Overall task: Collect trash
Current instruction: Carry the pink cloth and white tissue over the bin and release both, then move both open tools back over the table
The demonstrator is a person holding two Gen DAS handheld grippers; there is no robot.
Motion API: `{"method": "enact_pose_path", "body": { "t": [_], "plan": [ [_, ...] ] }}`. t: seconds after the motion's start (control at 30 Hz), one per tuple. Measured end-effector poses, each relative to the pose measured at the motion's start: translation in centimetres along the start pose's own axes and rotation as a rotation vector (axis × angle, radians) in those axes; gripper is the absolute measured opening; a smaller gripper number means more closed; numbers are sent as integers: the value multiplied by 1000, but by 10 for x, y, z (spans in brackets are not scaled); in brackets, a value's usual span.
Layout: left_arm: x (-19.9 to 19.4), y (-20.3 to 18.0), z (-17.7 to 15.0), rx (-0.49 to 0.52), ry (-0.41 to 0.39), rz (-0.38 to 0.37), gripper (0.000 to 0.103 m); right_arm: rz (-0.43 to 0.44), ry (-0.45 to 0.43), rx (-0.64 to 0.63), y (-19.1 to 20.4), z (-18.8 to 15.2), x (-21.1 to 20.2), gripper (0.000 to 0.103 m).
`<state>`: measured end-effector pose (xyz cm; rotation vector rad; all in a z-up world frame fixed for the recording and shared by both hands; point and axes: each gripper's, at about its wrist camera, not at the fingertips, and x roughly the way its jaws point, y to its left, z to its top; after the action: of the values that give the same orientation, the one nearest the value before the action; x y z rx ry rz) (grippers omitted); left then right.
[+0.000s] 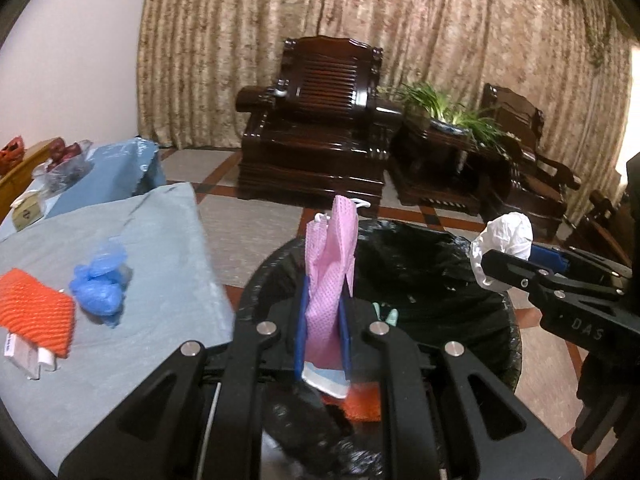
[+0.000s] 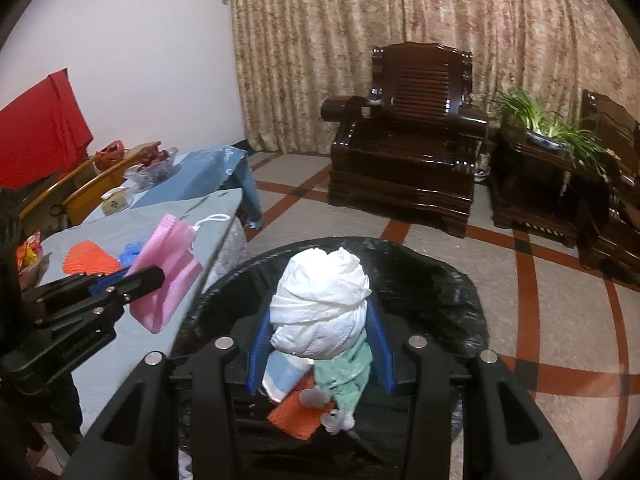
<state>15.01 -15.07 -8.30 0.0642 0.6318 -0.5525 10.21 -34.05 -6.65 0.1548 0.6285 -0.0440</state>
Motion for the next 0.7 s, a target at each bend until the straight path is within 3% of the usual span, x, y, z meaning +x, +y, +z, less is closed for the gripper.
{"method": "enact_pose_path", "body": {
  "t": [0.2,0.3,0.37,0.63,0.7],
  "plan": [
    [25,-16,3,18,23,-30,13,-23,15,11,-17,-3,5,44],
    [36,-21,4,24,40,-56,18,-41,24,18,-26,-7,11,47],
    [42,-24,4,22,53,-75,37,-64,23,28,-31,-10,12,65],
    [38,-8,3,-11,43,-46,72,-80,-8,32,-29,-15,-2,97],
    [29,0,5,-19,28,-15,81,-71,-20,35,-26,-12,-5,97]
  ]
}}
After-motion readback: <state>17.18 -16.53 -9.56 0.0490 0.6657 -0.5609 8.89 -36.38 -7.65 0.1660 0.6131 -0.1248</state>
